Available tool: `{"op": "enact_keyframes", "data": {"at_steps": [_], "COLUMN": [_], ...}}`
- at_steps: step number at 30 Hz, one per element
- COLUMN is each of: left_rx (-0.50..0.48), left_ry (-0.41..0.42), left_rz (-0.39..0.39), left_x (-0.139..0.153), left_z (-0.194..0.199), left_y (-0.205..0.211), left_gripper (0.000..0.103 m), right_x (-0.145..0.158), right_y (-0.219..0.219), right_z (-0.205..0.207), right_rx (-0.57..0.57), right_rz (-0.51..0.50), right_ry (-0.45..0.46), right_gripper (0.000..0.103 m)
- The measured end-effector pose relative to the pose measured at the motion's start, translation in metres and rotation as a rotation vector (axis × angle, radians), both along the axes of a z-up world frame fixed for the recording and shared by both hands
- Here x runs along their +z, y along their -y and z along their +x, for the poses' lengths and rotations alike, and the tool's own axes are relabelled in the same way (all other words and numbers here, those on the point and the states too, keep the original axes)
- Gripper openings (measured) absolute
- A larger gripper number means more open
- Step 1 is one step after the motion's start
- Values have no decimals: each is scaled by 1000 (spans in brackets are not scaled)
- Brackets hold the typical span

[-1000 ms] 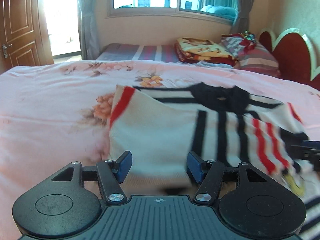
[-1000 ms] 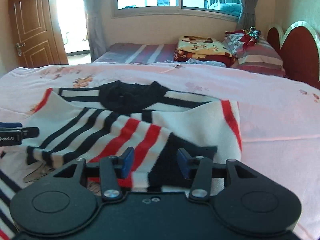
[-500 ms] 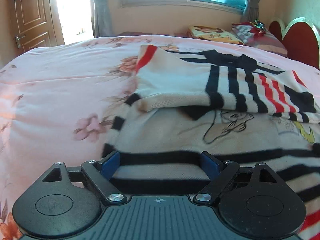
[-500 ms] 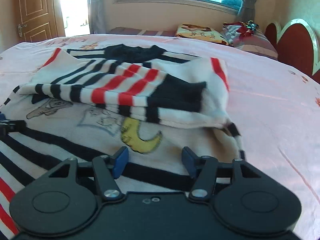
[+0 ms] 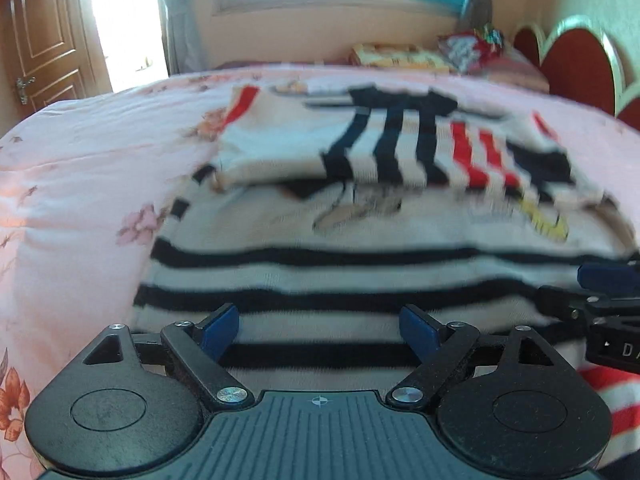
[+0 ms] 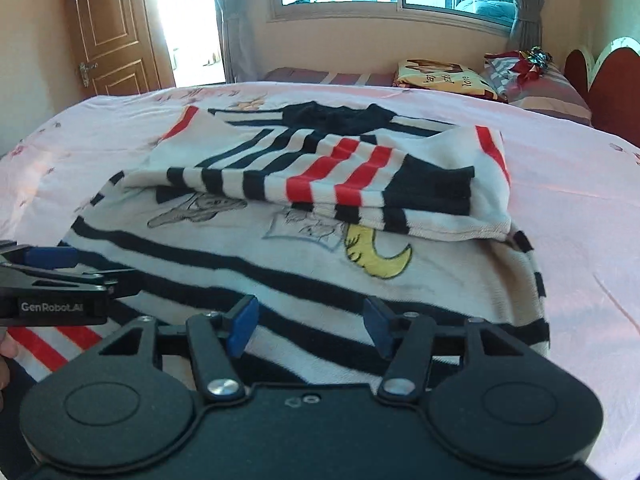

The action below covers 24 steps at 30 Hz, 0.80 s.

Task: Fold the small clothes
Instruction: 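Move both tools to the black hem band of the sweater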

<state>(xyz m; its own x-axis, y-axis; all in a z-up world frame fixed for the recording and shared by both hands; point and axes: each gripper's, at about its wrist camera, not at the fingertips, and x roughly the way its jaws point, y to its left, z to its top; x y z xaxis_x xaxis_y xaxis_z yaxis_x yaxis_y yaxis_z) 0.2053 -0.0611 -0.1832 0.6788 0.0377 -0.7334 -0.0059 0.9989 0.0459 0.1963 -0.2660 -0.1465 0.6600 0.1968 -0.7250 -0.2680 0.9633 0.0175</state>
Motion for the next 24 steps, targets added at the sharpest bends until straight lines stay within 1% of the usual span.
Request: {"op": "enact_keyframes", "data": {"at_steps": [1,2,4,6,8,11,13,14,16,17,19,21,22,24], "left_rx": [-6,7,8,-15,-22,-40,-60,-64,-75,-86,-112,-117,-118,-134], "left_ry": [20,13,9,22,23,24,28,27,44,58,74,30,34,56], "left_rz": [1,8,-21,-18,-30,-46,-24,-15,-35,-48,-41,-22,-39,-20], "left_x": [-2,-3,-4,-6,-6,-5,-4,-1,7,10,10,0,-4,-6], "left_z": [-6,-10,-19,-30,-39,-55,-68,-73,-83,-86,-88,-88,-93,-107], "left_y": [-4,-10,-27,-39,-50,-63,-65,-66,-66,-65,-60,-59,-64,-68], "left_gripper": [92,98,98,99,99,99,99,99,98,98,98,99,99,99], "right_x": [-7,-8,-6,-7,-6,-5,-2,4,15,18,12,-3,-6,-7], "right_y": [1,4,12,25,38,42,40,38,27,17,-2,-13,-17,-19], "right_z": [-3,-9,-19,-29,-41,-58,-67,-72,-85,-90,-93,-94,-102,-115], "right_rx": [-10,-14,-38,-80,-137,-182,-211,-225,-221,-205,-171,-157,-168,-173], "right_rz": [-19,-28,-55,-78,-76,-94,-89,-74,-57,-72,-102,-104,-113,-123], "right_ry": [-10,12,23,31,25,14,-3,-4,39,53,36,-33,-3,8], "right_gripper": [55,55,54,54,55,56,56,55,54,55,56,56,57,57]}}
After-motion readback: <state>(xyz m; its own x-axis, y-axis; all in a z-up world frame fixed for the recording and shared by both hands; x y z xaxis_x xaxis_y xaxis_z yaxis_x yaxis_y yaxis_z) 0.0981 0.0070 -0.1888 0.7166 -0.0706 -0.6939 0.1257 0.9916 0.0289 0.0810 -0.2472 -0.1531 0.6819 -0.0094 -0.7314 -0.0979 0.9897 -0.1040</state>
